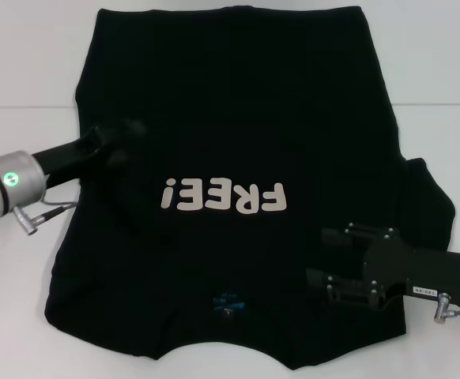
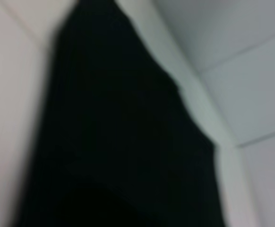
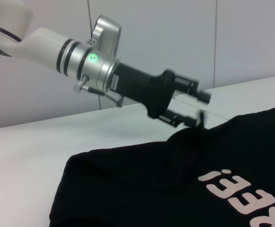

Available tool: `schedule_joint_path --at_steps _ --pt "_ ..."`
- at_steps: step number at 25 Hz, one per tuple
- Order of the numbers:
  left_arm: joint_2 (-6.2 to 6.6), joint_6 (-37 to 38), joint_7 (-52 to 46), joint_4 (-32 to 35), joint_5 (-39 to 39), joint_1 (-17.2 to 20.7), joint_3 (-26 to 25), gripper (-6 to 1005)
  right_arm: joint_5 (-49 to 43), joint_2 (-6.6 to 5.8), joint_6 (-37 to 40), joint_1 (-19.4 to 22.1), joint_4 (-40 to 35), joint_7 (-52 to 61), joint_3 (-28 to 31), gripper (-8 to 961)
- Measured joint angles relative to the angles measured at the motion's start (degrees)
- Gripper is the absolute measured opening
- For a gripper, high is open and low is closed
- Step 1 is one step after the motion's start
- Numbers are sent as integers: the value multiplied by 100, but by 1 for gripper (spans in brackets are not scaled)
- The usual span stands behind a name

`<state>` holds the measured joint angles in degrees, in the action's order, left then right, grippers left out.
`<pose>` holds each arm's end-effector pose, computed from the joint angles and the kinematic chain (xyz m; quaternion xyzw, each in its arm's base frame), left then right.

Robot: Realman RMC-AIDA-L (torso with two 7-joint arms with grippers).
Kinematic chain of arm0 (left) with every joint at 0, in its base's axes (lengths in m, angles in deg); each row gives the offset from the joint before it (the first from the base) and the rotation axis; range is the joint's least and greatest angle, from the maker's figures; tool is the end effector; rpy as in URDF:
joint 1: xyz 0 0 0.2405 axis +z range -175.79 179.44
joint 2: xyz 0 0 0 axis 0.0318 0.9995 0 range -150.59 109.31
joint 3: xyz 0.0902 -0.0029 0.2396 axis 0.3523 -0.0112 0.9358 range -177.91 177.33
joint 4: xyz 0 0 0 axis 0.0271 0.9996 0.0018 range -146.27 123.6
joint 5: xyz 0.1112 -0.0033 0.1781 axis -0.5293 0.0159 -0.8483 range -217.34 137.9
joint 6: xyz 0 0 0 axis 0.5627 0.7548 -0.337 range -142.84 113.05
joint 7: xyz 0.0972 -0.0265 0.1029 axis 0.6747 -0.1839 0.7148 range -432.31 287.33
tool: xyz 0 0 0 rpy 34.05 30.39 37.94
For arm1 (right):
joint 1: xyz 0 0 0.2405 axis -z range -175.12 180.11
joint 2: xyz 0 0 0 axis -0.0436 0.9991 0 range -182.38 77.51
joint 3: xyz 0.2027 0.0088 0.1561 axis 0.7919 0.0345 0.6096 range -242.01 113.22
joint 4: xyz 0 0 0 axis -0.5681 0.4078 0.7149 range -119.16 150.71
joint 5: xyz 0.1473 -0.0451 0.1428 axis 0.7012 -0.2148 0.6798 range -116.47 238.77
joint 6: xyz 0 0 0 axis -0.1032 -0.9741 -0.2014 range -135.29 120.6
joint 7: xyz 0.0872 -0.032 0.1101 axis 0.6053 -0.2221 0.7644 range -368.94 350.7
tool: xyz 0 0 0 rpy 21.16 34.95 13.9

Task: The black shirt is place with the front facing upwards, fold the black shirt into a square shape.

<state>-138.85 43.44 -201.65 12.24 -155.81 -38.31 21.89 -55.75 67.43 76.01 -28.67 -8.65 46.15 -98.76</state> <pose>-0.2885 0.4086 0.0018 -0.6114 -0.6758 -0.3536 0.2108 0.2799 0.3153 -0.0406 -0.9501 0.1261 0.2311 0.1672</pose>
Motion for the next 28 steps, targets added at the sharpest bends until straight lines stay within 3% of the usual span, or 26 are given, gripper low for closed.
schedule_joint_path --at_steps 7,15,19,22,24,28 --pt "-13 381 90 -203 124 -118 30 736 0 9 0 -18 0 5 0 737" --pt "215 1082 163 -323 726 357 -75 735 85 3 -4 -3 0 17 27 738" --pt "278 1712 974 -278 724 405 106 735 203 -12 -4 43 -35 269 100 736" --pt "349 2427 2170 -95 668 432 726 736 253 -38 -23 90 -287 1215 270 737" --pt "328 2624 2906 153 616 540 1156 736 242 -92 -45 112 -612 2195 320 737" --pt "102 2700 4325 748 378 919 1662 739 -174 -378 9 90 -1329 4472 257 738"
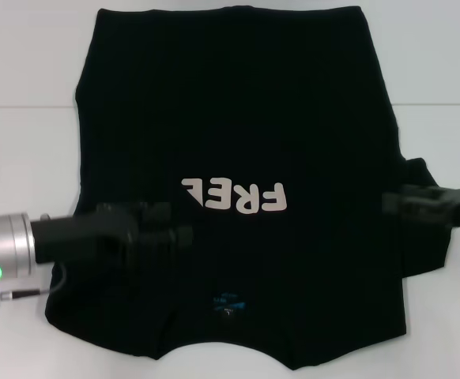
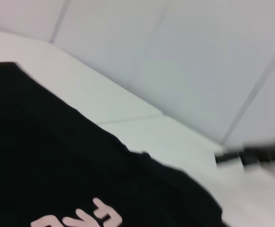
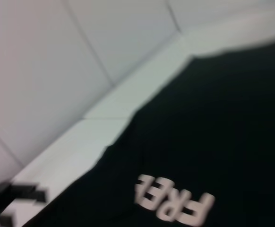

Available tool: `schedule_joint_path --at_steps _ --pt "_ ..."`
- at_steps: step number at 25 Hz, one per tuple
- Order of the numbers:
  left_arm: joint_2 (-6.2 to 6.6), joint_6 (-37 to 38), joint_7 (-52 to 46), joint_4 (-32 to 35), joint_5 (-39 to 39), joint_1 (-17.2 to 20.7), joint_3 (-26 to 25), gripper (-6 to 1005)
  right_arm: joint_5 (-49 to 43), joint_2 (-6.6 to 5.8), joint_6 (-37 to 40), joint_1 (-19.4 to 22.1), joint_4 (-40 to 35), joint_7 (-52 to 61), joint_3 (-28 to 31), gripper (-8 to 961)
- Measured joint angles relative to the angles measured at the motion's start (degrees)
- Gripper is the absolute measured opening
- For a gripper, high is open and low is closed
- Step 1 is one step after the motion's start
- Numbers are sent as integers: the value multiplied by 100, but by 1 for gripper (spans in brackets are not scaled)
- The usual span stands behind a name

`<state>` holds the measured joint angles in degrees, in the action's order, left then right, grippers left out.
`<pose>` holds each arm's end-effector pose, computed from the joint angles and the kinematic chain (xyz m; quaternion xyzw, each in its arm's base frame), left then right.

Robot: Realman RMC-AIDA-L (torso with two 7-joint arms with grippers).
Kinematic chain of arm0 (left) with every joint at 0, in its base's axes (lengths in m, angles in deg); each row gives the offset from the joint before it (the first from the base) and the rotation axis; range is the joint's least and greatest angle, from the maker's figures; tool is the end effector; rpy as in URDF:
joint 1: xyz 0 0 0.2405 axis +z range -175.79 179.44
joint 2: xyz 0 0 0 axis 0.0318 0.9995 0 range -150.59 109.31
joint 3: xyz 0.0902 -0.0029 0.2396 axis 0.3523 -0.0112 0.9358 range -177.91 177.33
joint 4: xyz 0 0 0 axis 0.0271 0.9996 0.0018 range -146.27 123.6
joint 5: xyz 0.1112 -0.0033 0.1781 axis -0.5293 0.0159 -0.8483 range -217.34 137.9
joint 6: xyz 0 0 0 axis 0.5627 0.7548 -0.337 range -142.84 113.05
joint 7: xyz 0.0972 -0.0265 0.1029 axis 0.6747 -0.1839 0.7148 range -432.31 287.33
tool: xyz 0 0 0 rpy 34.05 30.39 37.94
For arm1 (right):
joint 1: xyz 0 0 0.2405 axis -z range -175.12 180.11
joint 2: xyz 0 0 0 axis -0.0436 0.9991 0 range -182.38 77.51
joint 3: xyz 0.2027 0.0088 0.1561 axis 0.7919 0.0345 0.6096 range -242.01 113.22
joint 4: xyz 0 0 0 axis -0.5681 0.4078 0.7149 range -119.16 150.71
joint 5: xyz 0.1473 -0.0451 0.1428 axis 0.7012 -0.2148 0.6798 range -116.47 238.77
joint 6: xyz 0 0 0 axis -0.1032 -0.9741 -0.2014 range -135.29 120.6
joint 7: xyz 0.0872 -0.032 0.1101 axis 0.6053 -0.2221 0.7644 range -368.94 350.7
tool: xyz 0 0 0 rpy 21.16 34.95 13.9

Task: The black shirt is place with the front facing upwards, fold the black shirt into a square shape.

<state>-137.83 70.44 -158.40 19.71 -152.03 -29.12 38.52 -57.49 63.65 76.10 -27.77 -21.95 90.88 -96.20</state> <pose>-0.2747 0.3347 -0.0032 -0.9043 -0.3124 -0.2602 0.1304 0.2960 0.3478 0.0356 -0.8609 0.4078 0.2432 0.1830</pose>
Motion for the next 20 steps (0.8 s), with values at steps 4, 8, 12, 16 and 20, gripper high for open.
schedule_joint_path --at_steps 4,8,12,16,20 --pt "-99 233 982 177 -25 251 20 744 -852 -376 323 -172 -609 2306 3 737" --pt "-109 373 1259 190 -17 293 -40 735 -1724 -700 648 -427 -911 4464 45 736" --pt "-110 400 1365 167 -23 302 -48 735 -2409 -752 618 -638 -1059 5203 67 735" --pt "-110 412 1380 168 -8 310 -46 737 -2878 -706 300 -791 -922 5281 42 734" --pt "-110 414 1387 166 -14 312 -43 737 -3038 -698 -39 -877 -563 5269 -15 733"
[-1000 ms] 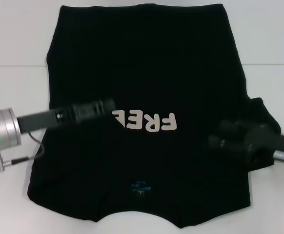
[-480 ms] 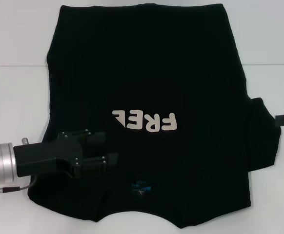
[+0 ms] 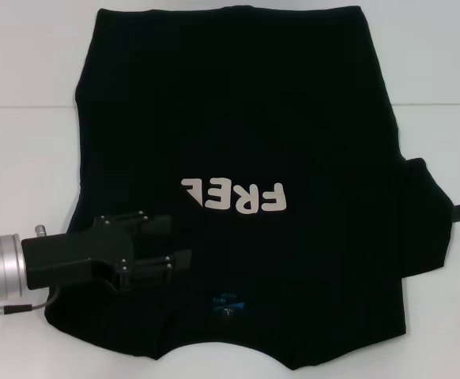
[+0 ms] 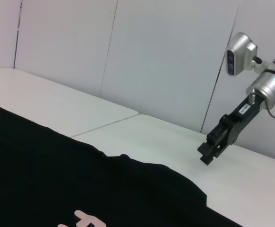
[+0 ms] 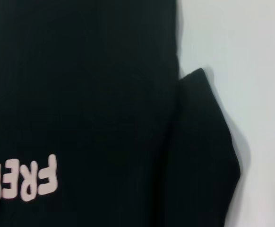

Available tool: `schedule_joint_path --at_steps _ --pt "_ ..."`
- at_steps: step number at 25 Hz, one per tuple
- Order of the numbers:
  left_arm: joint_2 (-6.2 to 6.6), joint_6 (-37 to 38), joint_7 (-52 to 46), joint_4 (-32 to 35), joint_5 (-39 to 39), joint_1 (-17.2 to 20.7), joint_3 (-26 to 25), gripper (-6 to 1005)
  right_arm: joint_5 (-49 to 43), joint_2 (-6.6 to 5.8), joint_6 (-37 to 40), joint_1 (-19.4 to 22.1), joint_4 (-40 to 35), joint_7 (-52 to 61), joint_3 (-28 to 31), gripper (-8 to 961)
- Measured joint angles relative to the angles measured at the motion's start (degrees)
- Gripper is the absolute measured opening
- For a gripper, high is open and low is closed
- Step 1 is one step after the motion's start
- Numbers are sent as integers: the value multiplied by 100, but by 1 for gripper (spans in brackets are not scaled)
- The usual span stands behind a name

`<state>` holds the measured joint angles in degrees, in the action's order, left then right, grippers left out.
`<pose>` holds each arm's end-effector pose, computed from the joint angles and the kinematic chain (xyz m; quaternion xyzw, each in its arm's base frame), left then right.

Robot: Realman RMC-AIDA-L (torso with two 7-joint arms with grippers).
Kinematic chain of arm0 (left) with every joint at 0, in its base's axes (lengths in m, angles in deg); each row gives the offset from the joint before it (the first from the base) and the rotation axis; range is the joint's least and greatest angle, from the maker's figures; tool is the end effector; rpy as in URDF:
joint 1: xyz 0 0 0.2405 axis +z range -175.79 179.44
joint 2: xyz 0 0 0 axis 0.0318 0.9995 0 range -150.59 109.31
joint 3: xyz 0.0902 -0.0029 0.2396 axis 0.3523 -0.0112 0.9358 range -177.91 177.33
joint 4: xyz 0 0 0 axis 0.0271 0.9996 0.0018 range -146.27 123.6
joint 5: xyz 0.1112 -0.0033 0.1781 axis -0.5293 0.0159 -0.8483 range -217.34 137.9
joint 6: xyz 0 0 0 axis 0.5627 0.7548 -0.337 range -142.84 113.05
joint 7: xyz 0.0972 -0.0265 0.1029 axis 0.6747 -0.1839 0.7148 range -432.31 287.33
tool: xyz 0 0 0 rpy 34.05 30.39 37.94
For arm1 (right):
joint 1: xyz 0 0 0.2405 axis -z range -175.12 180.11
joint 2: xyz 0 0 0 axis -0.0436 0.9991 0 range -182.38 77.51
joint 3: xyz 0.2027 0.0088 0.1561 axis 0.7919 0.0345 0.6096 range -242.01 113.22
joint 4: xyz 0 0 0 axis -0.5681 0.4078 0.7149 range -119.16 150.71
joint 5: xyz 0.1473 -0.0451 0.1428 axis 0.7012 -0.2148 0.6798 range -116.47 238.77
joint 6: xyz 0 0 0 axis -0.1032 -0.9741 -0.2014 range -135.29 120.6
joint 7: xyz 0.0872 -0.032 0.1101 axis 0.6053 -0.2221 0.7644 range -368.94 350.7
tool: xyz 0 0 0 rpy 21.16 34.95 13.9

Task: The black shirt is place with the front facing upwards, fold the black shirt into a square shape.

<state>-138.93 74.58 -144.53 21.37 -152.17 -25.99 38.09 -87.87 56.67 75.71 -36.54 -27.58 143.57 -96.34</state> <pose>-0.2803 0.3135 -0.0051 -0.9321 -0.2088 -0.2594 0.1422 0.3140 0.3806 0.0920 -0.6826 0.6976 0.0576 0.2100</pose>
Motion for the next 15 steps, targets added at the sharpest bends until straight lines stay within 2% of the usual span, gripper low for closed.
schedule_joint_path --at_steps 5,15 --pt "-3 0 5 -10 16 3 3 734 -38 -4 -449 -115 538 -91 -96 732" --pt "-17 7 10 -10 18 5 4 733 -45 64 -818 -247 923 -142 -235 730"
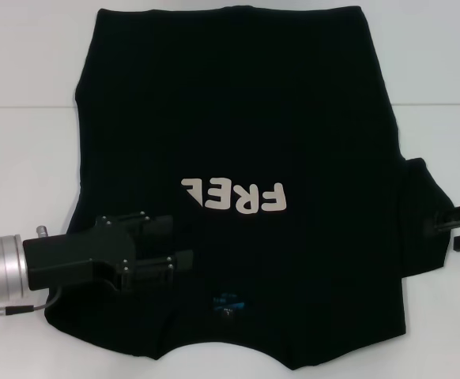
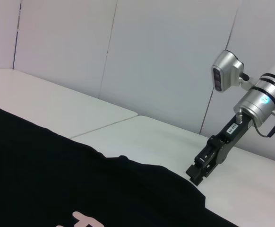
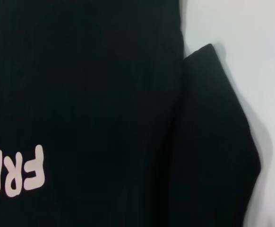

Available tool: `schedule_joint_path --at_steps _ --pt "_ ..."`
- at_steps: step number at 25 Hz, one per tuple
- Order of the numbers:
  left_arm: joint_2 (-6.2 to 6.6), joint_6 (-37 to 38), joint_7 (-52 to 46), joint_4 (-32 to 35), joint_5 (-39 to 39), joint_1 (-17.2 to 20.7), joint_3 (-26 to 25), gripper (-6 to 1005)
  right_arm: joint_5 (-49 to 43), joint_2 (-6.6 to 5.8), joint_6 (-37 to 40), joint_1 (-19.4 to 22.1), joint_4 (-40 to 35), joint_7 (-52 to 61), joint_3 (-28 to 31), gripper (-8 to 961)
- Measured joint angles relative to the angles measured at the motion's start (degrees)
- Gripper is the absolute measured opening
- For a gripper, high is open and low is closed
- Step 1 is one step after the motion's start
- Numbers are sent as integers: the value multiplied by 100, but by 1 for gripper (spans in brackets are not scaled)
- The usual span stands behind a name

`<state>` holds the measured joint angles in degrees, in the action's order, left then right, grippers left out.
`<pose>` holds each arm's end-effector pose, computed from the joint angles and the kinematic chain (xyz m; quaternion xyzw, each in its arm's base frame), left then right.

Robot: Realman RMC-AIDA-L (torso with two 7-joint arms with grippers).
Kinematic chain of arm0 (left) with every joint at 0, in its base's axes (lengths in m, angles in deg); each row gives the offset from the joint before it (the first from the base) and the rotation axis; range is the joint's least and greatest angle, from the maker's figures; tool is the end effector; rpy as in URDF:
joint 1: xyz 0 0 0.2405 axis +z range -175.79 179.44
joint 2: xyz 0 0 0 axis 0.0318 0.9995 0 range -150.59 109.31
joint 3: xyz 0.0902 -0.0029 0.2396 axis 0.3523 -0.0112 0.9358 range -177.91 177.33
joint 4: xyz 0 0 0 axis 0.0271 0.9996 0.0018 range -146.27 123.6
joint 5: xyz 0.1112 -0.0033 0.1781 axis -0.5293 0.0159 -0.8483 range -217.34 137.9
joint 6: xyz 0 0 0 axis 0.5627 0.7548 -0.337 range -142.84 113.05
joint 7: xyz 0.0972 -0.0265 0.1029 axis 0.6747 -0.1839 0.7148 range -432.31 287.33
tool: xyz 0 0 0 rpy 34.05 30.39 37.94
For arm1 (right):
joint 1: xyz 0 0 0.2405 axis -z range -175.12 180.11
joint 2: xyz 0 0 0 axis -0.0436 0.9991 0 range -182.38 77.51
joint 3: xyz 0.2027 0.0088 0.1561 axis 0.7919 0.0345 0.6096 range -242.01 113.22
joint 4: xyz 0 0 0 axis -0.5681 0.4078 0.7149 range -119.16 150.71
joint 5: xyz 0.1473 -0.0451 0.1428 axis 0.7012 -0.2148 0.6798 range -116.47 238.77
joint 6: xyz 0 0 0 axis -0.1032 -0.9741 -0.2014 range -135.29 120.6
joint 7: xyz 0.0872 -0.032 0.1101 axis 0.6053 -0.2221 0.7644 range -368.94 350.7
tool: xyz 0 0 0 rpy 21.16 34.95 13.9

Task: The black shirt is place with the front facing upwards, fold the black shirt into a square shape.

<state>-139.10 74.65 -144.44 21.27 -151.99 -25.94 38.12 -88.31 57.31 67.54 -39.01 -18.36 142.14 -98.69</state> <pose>-0.2796 0.3128 -0.0063 -0.9315 -0.2092 -0.2620 0.1412 0.3170 0.3884 0.0555 -0.6855 0.6973 0.0404 0.2057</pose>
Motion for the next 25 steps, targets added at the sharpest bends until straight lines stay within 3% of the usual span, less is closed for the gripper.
schedule_joint_path --at_steps 19,25 --pt "-1 -33 6 -18 9 0 0 734 37 116 -246 -140 208 -71 -104 727" --pt "-1 -56 6 -18 9 -1 -10 735 353 87 -214 -119 214 -182 -101 726"
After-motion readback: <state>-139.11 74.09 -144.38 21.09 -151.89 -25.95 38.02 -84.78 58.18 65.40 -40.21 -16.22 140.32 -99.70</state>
